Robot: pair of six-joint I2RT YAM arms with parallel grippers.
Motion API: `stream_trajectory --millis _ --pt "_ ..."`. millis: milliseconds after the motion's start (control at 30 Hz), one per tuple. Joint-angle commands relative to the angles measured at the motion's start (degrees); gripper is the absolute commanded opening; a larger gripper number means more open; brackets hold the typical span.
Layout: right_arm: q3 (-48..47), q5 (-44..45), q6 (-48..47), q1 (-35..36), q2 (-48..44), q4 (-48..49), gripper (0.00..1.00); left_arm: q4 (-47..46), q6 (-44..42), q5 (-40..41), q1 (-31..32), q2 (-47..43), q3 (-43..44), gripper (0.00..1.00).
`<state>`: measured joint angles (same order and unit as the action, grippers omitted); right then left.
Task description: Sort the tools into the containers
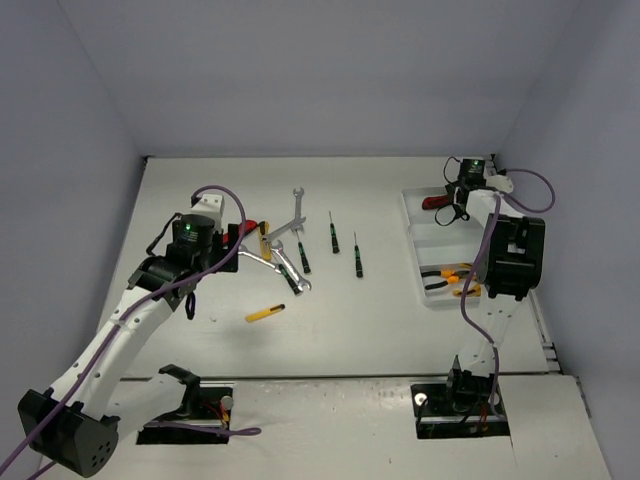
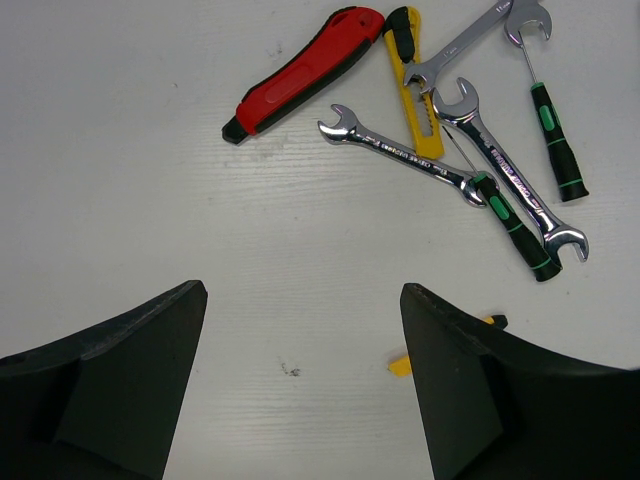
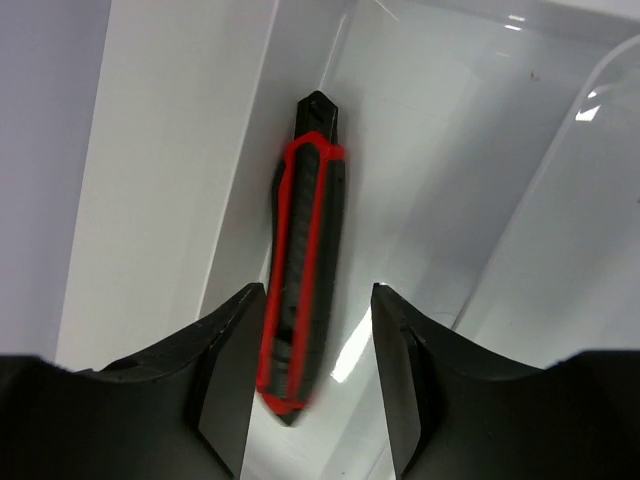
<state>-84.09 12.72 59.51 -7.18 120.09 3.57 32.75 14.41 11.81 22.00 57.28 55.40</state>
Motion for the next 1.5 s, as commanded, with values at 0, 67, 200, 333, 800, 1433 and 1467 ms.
stream_trajectory --millis 0,67,200,333,800,1433,1467 --pt "-1.5 3.4 -3.5 0.1 -5.2 2.3 0.46 -1.6 0.7 -0.1 -0.4 -0.2 1.6 0.75" --pt "-0.8 3.3 -6.7 0.4 -7.5 2.3 0.49 -1.6 0.7 0.0 -0.4 -0.4 1.6 0.75" --pt "-0.5 2.5 -13.8 2.8 -12.2 2.3 0.53 -1.5 0.7 0.3 -0.5 -0.8 1.5 0.75" --pt "-0.2 0.8 -27.2 9.3 -16.9 2.3 0.55 -1.4 0.7 0.6 -0.5 -1.1 1.5 0.75" --pt "4.7 -18.2 -50.5 39.8 -18.3 2.1 0.51 -1.2 0.5 2.6 -0.6 -2.7 1.3 0.75" --pt "5.7 -30.7 -72.2 62.5 -5.9 -7.5 0.59 -7.7 0.9 12.2 -2.7 -18.9 -3.9 0.75" --pt "5.1 -30.4 -72.9 63.0 -5.3 -8.2 0.59 -8.1 0.8 12.2 -2.8 -19.2 -4.1 0.75"
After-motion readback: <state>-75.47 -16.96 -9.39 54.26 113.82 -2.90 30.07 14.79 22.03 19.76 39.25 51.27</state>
